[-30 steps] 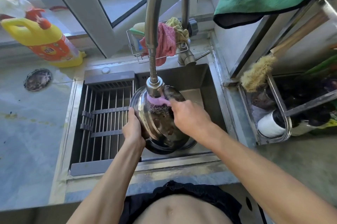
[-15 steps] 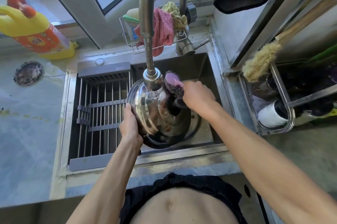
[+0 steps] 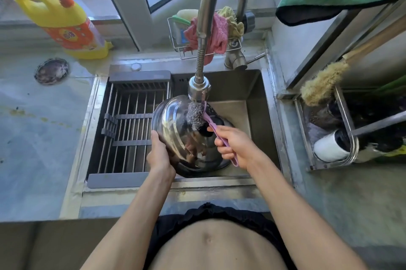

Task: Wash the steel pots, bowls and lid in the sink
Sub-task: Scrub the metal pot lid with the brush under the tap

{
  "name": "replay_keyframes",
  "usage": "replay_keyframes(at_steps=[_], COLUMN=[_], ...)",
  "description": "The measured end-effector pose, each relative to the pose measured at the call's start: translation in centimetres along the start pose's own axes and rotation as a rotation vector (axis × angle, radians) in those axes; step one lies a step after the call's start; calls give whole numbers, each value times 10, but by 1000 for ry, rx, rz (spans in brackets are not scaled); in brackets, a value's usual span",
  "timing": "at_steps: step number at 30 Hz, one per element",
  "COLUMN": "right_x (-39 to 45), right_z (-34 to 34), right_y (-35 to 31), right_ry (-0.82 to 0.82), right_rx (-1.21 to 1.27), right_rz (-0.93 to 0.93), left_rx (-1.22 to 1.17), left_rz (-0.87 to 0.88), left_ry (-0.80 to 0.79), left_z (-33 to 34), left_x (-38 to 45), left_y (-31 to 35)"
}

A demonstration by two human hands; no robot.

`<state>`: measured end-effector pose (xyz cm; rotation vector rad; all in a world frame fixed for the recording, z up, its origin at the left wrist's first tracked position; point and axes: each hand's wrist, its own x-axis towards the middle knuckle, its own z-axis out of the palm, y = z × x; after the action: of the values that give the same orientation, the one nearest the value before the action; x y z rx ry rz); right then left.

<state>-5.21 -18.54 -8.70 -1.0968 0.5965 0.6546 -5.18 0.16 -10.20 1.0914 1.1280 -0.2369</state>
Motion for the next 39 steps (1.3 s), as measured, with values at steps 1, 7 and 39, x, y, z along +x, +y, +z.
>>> replay_keyframes(at_steps=[1, 7, 39], right_x=[-1, -4, -26], right_z=[2, 9, 9], right_y=[1, 1, 13], right_ry=[0, -9, -20], right_rx=[41, 262, 199], right_rz=[4, 15, -1], left_rx=[6, 27, 90], left_rz=[5, 27, 29], left_ry=[-7, -27, -98], left_z=[-1, -7, -11], left_x=[-1, -5, -5], left_y=[0, -3, -8])
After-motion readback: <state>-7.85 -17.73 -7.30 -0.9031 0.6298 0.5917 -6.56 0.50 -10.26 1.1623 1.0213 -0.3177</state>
